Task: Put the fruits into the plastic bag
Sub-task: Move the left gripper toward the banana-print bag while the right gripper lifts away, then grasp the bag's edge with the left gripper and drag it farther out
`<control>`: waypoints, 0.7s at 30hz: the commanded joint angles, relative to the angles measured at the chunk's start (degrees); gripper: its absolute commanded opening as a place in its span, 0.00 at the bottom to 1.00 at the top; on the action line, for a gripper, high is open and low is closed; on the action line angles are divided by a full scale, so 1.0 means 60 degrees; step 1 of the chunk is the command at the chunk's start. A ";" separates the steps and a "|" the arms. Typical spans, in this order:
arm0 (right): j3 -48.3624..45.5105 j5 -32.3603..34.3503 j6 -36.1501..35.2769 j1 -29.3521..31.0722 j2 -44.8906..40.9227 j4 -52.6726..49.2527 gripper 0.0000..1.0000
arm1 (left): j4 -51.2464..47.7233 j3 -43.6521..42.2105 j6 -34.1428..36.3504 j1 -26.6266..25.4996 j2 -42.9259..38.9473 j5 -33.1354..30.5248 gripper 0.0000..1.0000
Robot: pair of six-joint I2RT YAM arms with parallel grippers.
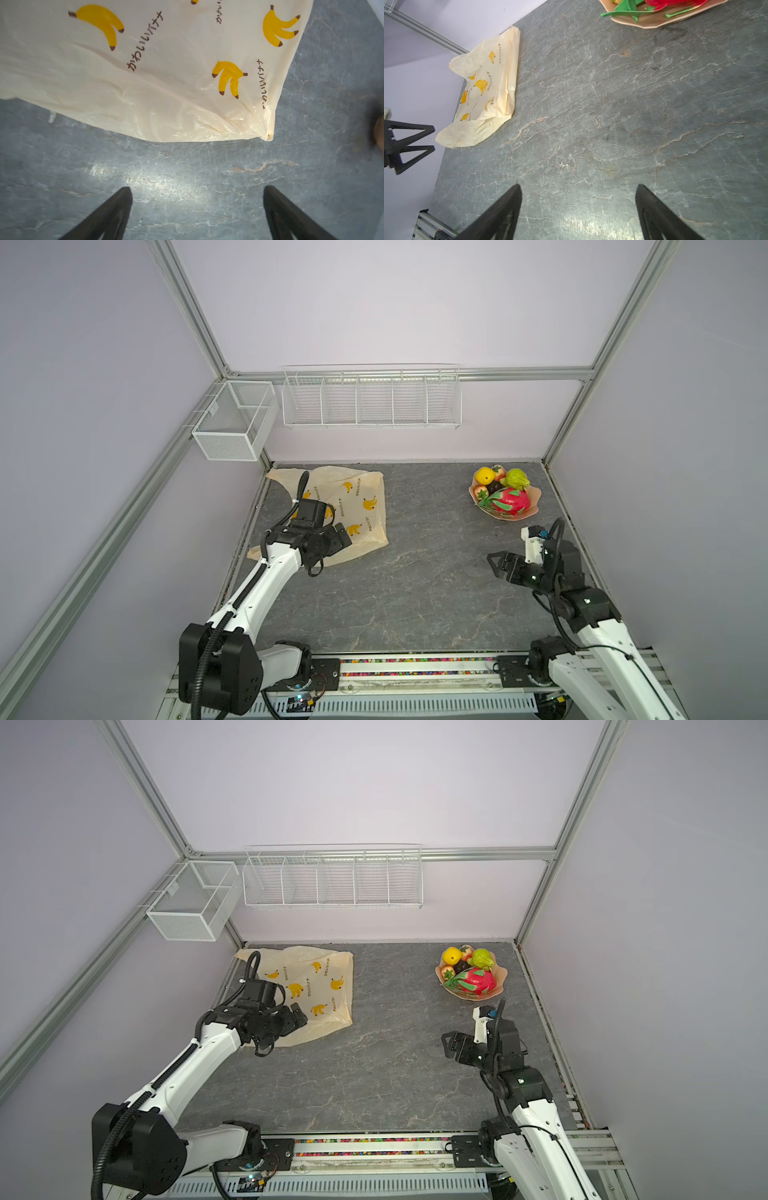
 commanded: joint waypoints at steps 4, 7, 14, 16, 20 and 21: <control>0.0464 -0.0306 -0.0061 0.0557 0.0468 0.0243 0.88 | 0.1570 -0.0689 -0.2610 0.1051 0.0294 0.1097 0.97; 0.0536 -0.0240 -0.0076 0.0748 0.0630 0.0363 0.88 | 0.2034 -0.0734 -0.3157 0.1226 0.0610 0.1159 0.97; 0.0763 -0.0063 -0.0091 0.1275 0.1003 0.0564 0.88 | 0.2821 -0.0569 -0.4238 0.1287 0.2010 0.1166 0.89; 0.0855 -0.0052 -0.0105 0.1401 0.1095 0.0549 0.88 | 0.3079 -0.0685 -0.4525 0.1287 0.2116 0.0836 0.80; 0.0948 0.0097 -0.0120 0.1628 0.1120 0.0534 0.88 | 0.3380 -0.0389 -0.4595 0.1160 0.2828 0.1050 0.68; 0.0942 0.0126 -0.0128 0.1653 0.1114 0.0534 0.88 | 0.3380 -0.0270 -0.4548 0.1082 0.2968 0.1061 0.62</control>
